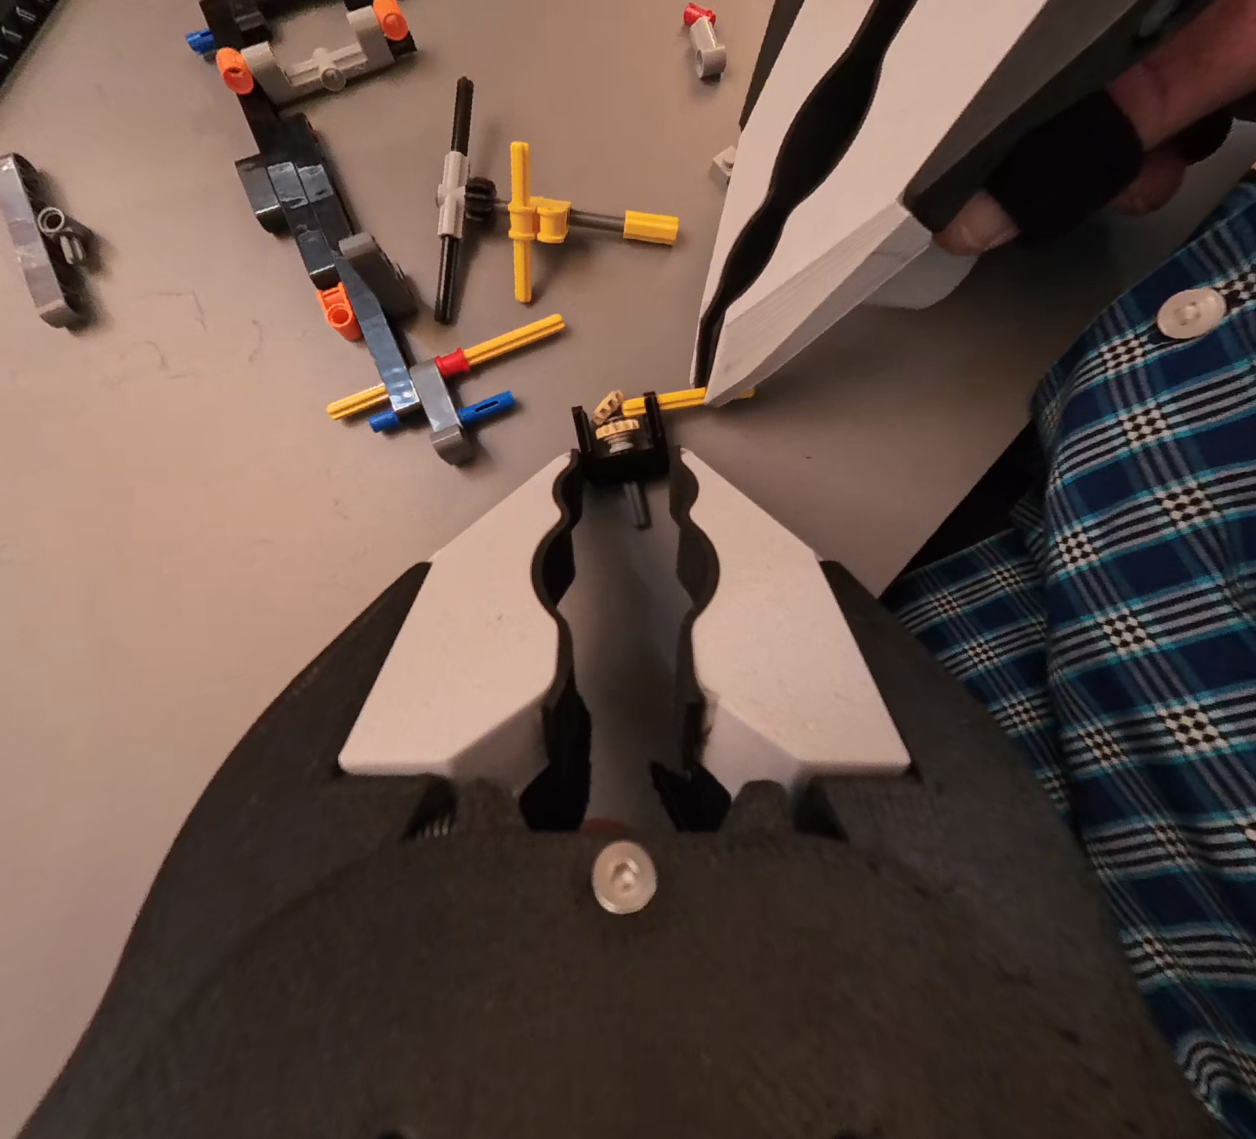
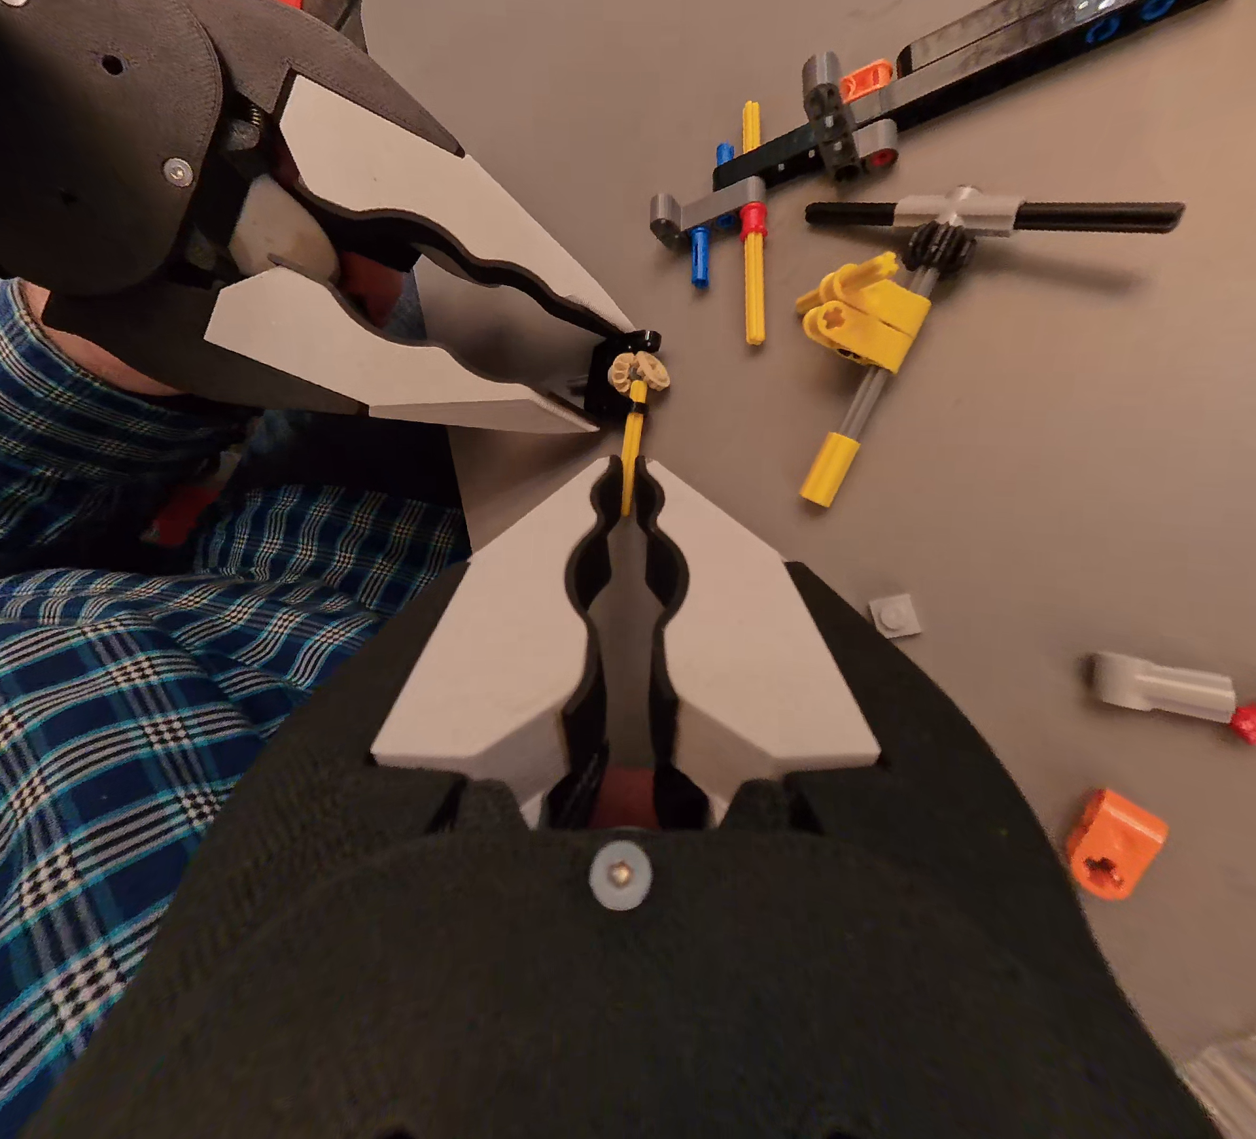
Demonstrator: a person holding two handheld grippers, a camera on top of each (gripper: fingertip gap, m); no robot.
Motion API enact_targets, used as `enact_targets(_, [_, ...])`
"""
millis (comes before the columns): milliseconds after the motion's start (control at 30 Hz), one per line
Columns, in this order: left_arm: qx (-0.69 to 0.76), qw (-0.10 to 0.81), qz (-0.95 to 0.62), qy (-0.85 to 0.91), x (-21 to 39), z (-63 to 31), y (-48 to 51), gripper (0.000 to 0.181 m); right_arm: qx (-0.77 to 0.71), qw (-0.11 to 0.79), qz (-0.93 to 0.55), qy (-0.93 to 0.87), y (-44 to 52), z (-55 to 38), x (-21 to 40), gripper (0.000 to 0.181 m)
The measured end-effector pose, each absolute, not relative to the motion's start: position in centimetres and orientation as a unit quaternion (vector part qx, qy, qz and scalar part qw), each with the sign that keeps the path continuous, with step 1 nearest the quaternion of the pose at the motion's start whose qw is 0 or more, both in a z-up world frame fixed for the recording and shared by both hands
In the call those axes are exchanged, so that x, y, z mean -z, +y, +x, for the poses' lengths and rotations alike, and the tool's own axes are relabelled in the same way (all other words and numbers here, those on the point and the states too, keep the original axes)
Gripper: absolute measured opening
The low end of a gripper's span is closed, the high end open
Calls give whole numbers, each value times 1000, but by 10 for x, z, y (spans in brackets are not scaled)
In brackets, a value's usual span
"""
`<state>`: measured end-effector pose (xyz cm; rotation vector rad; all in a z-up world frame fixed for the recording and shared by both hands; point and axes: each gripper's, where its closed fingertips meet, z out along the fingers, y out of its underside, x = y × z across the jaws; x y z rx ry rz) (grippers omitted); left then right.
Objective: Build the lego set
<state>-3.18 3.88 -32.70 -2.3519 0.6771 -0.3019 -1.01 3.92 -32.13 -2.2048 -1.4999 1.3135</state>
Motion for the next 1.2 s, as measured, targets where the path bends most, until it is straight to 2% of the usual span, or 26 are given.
enact_targets(833, [107, 321, -895, 292, 326, -29, 38, 23, -453, 79, -729, -506, 38, -14, 319, 2])
enact_targets(1033, [109, 322, -895, 290, 326, -29, 38, 23, -460, 106, -713, -518, 44, -9, 311, 12])
enact_targets(1200, [107, 322, -895, 290, 325, -28, 38, 23, -446, 138, -661, -588, 50, -21, 307, 32])
